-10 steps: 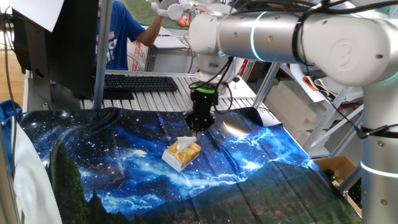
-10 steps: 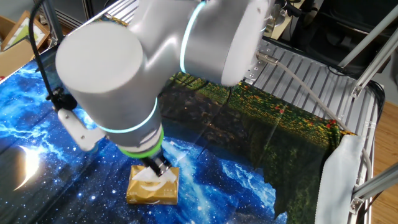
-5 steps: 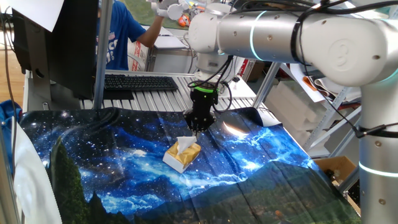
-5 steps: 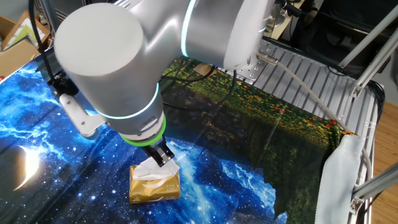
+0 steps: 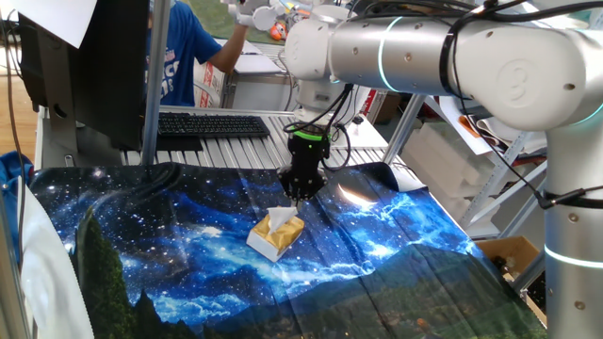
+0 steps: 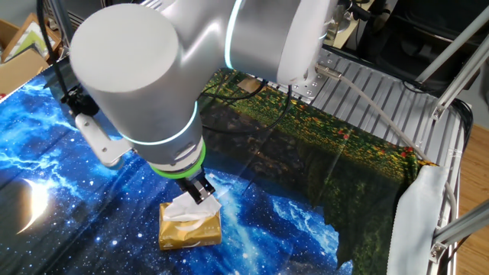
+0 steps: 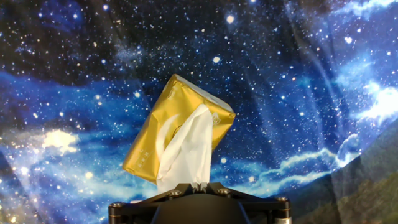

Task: Pull out a napkin

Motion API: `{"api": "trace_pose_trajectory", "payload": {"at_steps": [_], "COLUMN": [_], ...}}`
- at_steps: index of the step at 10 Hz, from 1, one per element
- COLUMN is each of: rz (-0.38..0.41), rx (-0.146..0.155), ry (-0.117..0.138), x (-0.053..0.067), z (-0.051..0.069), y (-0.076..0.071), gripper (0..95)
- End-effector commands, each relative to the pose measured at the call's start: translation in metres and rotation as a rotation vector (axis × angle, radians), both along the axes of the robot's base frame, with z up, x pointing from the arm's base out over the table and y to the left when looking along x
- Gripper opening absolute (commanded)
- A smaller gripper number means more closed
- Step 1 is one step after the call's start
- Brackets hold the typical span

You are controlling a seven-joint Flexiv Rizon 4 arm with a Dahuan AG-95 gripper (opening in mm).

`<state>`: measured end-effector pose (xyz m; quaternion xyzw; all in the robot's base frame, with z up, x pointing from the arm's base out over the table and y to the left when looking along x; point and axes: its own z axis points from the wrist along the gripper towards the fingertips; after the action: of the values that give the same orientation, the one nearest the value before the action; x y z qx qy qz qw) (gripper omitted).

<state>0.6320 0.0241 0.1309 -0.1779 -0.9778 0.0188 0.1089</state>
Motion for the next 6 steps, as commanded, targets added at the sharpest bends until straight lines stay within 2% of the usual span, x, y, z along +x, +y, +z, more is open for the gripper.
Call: {"api": "trace_pose_trajectory", "payload": {"at_steps": [1, 3, 4, 6], "rz": [-0.031, -0.057, -0.053, -0.044], "rx": [-0.017, -0.037, -0.043, -0.018], "ry": [-0.010, -0.050, -0.087, -0.138], "x": [0.0007, 0.0007, 0.0007, 0.0007], "z": [0.0001, 0.0001, 0.0001, 0.0001], "y": [0.0001, 0.0001, 0.0001, 0.0001], "gripper": [0.0, 0.0, 0.0, 0.0]}}
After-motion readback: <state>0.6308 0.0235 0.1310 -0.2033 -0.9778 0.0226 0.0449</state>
